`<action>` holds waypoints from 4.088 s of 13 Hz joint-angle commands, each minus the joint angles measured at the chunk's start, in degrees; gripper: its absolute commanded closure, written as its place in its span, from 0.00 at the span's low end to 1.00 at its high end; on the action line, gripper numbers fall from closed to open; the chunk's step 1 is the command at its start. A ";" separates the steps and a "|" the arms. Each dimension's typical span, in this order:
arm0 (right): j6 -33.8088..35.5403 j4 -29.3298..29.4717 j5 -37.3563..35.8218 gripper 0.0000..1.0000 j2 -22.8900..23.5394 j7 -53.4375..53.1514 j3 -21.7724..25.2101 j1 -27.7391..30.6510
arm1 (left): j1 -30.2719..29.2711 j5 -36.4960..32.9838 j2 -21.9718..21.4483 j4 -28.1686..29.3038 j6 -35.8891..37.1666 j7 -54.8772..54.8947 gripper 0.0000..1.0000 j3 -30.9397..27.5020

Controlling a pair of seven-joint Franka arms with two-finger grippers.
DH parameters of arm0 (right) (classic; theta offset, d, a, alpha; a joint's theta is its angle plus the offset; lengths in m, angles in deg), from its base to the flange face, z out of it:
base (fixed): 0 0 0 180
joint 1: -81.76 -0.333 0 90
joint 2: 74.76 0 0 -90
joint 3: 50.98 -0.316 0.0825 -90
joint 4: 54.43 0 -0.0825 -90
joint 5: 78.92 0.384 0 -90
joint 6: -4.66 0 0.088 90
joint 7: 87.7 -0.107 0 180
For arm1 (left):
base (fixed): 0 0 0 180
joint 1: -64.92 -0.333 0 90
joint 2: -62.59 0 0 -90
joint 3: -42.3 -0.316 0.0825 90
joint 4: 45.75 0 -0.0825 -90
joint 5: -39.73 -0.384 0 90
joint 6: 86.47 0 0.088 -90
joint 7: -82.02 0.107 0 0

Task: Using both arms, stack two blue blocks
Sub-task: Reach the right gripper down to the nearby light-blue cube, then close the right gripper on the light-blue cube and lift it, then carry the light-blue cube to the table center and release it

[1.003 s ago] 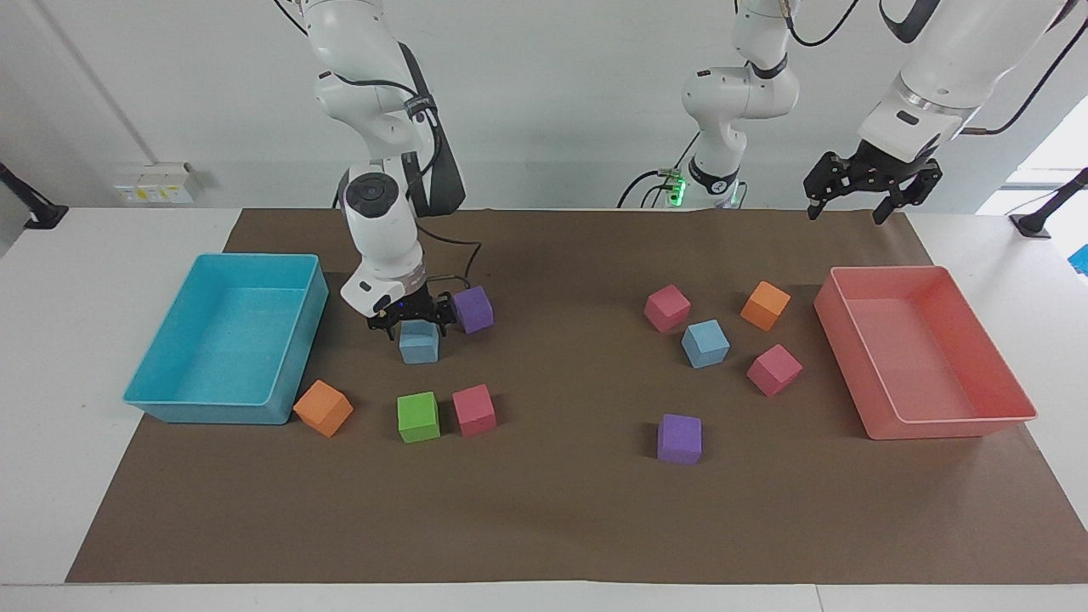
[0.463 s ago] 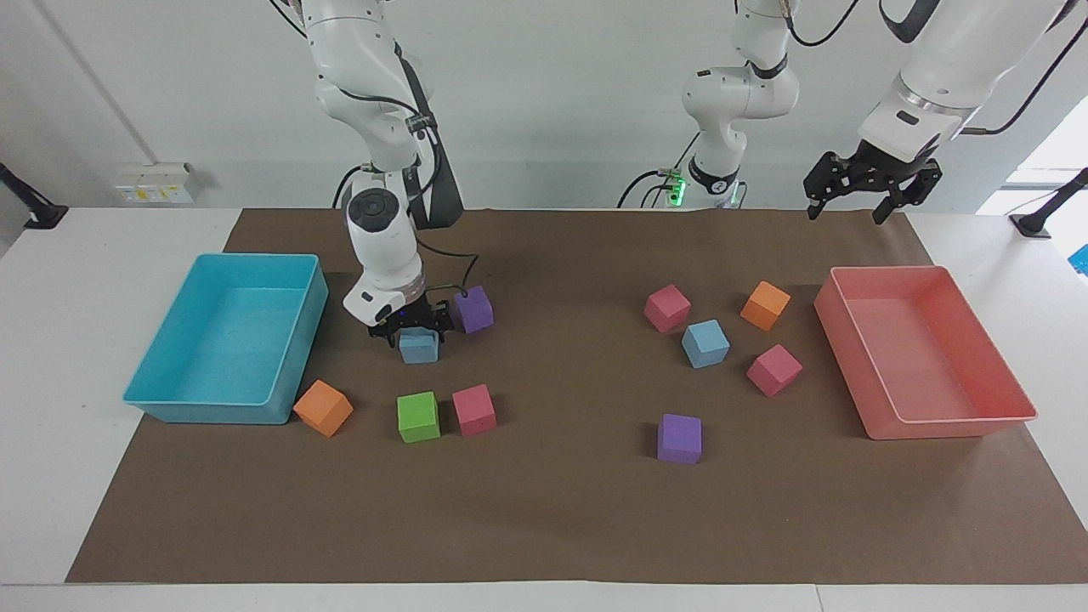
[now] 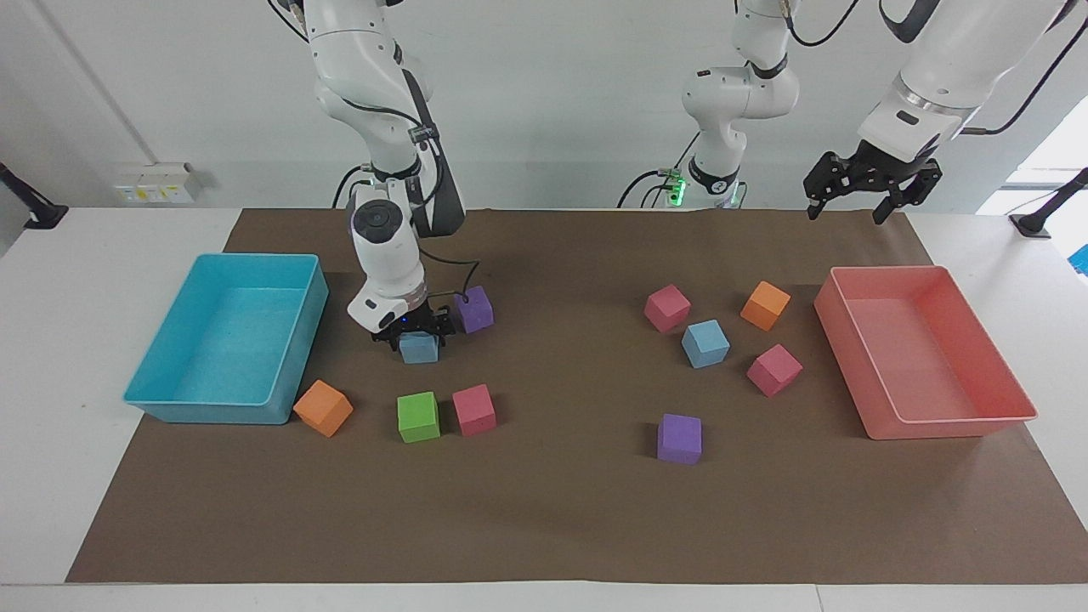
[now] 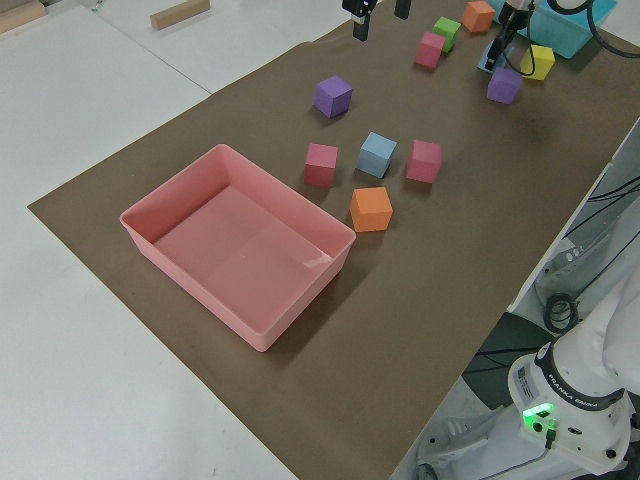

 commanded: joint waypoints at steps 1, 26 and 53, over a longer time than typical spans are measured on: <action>-0.91 -0.43 1.51 1.00 -0.06 1.96 -0.41 0.69 | -0.82 0.59 -0.72 0.77 -0.20 -0.08 0.00 0.49; 24.14 29.96 1.51 1.00 6.42 -12.80 -1.20 -9.14 | -0.82 0.59 -0.64 0.77 -0.20 -0.08 0.00 0.49; 12.63 35.78 0.72 0.37 22.61 -26.70 -3.66 -20.32 | -0.82 0.59 -0.81 0.68 2.88 -0.43 0.00 0.49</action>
